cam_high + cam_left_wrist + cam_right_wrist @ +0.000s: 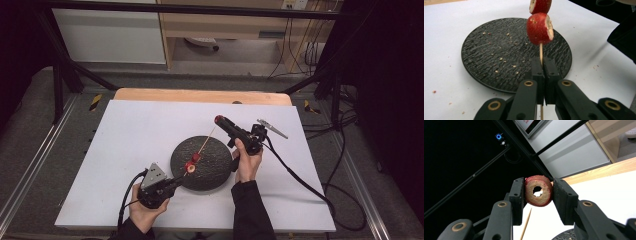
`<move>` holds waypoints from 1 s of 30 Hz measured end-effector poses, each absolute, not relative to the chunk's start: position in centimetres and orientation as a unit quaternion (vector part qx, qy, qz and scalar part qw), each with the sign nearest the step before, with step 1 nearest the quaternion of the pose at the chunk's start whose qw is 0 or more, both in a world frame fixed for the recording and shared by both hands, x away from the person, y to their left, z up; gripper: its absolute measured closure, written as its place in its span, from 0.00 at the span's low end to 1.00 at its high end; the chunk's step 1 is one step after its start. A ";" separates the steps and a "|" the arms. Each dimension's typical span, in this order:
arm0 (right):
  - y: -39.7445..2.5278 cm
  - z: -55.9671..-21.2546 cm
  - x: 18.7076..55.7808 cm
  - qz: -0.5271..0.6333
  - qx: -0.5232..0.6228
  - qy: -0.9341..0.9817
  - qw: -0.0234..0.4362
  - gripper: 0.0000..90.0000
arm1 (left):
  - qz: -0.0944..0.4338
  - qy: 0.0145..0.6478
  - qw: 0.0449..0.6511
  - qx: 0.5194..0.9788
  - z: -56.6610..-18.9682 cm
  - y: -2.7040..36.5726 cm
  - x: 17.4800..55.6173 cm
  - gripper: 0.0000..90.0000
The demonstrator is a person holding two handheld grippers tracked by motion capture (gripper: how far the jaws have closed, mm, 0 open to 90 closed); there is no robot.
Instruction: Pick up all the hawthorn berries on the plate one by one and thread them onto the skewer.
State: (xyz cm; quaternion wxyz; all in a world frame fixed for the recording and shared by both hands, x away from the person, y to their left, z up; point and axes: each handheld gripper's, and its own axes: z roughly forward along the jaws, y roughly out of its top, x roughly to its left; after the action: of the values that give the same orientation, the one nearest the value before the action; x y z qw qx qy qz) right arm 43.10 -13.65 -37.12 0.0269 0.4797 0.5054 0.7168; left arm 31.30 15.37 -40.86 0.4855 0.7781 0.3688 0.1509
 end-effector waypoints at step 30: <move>-12.6 -38.2 42.9 0.735 0.478 0.480 0.015 0.70 | 0.141 0.383 0.499 0.765 -41.2 14.9 31.5 0.98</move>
State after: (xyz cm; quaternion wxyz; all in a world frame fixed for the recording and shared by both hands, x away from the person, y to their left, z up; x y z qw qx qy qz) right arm 42.85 -12.60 -38.23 0.0150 0.4785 0.4798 0.7353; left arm 31.53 14.94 -41.17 0.4988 0.7645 0.3831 0.1414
